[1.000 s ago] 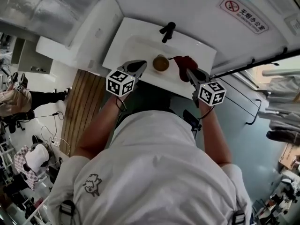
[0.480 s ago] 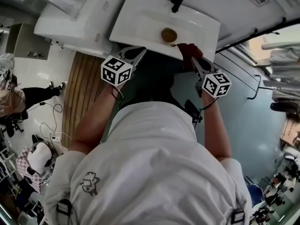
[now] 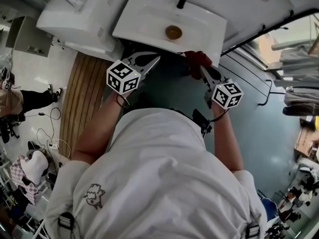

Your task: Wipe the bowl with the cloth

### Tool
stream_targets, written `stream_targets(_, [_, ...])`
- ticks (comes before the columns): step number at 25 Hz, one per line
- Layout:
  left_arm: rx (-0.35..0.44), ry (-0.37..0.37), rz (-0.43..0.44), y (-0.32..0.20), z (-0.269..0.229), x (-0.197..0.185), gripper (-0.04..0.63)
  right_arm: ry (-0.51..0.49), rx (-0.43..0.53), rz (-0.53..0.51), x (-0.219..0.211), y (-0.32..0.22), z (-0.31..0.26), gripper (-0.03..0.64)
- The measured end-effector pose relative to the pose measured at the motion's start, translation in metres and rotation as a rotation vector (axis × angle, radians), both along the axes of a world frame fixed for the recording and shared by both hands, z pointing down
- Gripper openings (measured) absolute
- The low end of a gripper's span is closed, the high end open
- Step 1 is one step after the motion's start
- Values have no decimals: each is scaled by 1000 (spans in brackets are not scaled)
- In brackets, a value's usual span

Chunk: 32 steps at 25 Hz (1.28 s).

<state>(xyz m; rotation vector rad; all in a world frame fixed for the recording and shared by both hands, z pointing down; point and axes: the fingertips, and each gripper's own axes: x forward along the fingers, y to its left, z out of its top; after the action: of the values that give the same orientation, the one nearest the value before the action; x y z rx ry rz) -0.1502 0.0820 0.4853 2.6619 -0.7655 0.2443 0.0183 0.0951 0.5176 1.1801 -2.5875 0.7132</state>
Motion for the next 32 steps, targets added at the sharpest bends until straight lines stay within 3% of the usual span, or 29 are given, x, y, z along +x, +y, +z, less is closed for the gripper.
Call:
stream_targets(5, [-15, -3, -88, 35, -5, 25, 14, 26, 27, -73, 27, 36, -3, 54])
stream_targets(12, [22, -52, -91, 105, 0, 74, 14, -3, 64, -127, 61, 96, -7, 54])
stream_targets(15, [54, -52, -144, 125, -4, 79, 14, -8, 91, -135, 68, 117, -10, 54])
stream_targets(25, [138, -81, -242, 141, -16, 83, 14, -9, 113, -168, 73, 143, -16, 54])
stream_targets(32, [141, -61, -262, 139, -18, 89, 14, 0, 143, -177, 71, 143, -23, 54])
